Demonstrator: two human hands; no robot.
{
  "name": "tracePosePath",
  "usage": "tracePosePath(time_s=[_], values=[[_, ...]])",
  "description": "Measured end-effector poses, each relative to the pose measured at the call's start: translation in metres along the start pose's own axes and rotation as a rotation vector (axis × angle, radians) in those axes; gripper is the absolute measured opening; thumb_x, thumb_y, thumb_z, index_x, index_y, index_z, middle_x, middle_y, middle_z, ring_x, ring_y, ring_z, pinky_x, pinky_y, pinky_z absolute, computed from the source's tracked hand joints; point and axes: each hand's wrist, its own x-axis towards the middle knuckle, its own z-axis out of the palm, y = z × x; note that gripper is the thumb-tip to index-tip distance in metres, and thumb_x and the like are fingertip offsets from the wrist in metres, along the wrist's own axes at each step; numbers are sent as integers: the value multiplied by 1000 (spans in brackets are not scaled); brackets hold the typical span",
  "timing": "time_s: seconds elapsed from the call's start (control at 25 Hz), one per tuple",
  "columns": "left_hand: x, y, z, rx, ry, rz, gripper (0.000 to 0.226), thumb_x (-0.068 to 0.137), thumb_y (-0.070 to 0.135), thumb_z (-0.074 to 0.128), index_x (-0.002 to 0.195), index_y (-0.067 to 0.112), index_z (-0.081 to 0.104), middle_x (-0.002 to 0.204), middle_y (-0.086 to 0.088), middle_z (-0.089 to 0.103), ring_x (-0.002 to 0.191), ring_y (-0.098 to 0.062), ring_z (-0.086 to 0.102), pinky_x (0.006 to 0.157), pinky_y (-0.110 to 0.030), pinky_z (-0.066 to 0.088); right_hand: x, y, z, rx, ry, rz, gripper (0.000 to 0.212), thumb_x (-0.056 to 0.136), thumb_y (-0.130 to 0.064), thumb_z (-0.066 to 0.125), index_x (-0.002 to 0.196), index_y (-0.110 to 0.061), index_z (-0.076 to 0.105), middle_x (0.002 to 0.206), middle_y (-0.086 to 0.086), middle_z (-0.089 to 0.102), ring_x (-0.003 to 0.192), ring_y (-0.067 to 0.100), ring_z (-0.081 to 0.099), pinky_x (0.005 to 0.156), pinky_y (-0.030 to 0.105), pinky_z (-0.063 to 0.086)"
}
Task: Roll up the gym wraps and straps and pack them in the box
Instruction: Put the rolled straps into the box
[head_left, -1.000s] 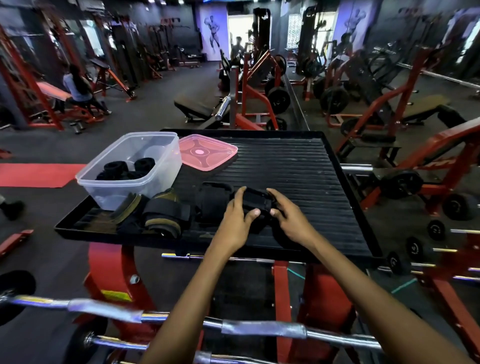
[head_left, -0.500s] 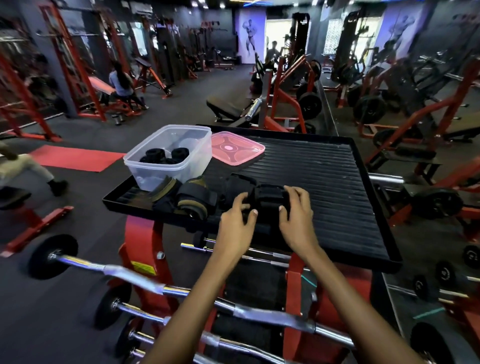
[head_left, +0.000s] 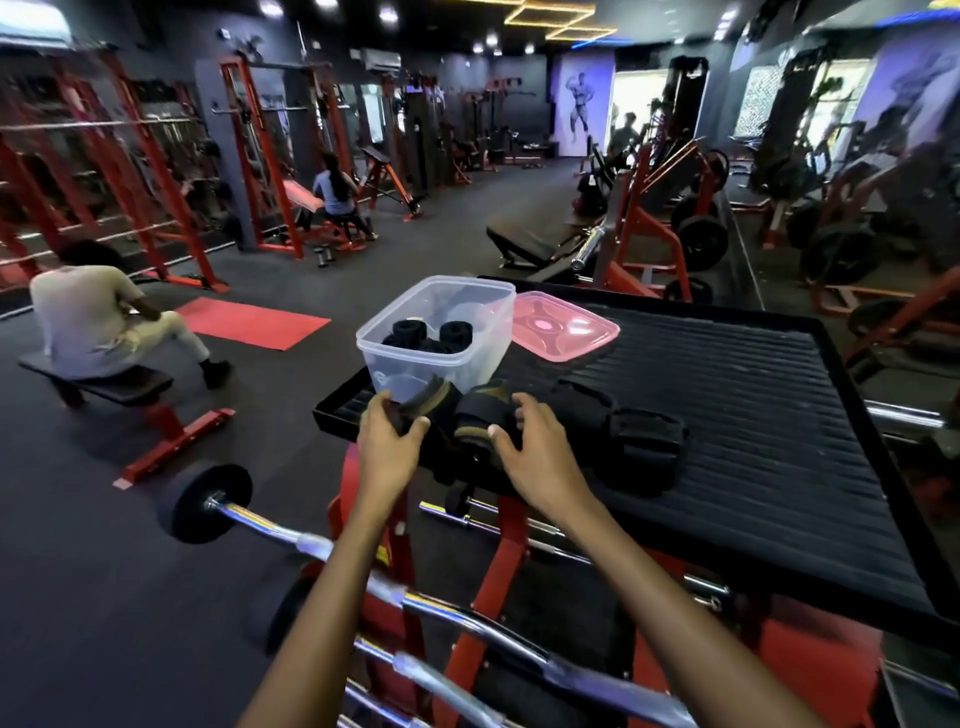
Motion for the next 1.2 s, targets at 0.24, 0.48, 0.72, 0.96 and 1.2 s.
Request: tracePosePath(time_s=[0.24, 0.48, 0.72, 0.96, 1.2], values=[[67, -2, -5, 282, -601, -107, 86, 79, 49, 67, 143, 6, 31, 146, -13, 42, 131, -27, 44, 95, -30, 39, 56, -32, 34, -376, -83, 346, 79, 85, -68, 40, 122, 2, 50, 127, 24, 51, 119, 38, 48, 96, 40, 41], [71, -23, -4, 17, -680, -6, 49, 70, 44, 78, 105, 18, 57, 107, 3, 65, 102, -15, 61, 89, -29, 49, 70, -24, 38, -468, -119, 400, 46, 78, -56, 63, 98, -15, 68, 117, 15, 59, 116, 34, 51, 84, 31, 44], [64, -3, -15, -154, -514, 149, 49, 62, 29, 86, 103, 18, 63, 95, 9, 68, 84, 4, 62, 75, -4, 44, 58, -46, 21, -464, 73, 407, 49, 79, -42, 64, 113, -7, 59, 120, 21, 56, 114, 37, 52, 88, 33, 44], [107, 68, -64, -325, -420, 353, 37, 65, 19, 84, 96, 27, 66, 86, 18, 68, 72, 17, 59, 74, -6, 48, 79, -104, -1, -296, 310, 263, 52, 79, -45, 63, 115, -8, 53, 121, 18, 52, 110, 39, 52, 81, 34, 38], [205, 92, -60, -96, -271, 345, 52, 63, 33, 84, 110, 19, 65, 107, -2, 71, 100, -14, 65, 93, -31, 50, 172, -101, 21, 36, 485, 147, 48, 75, -44, 66, 113, -16, 59, 112, 8, 58, 108, 29, 52, 91, 35, 44]])
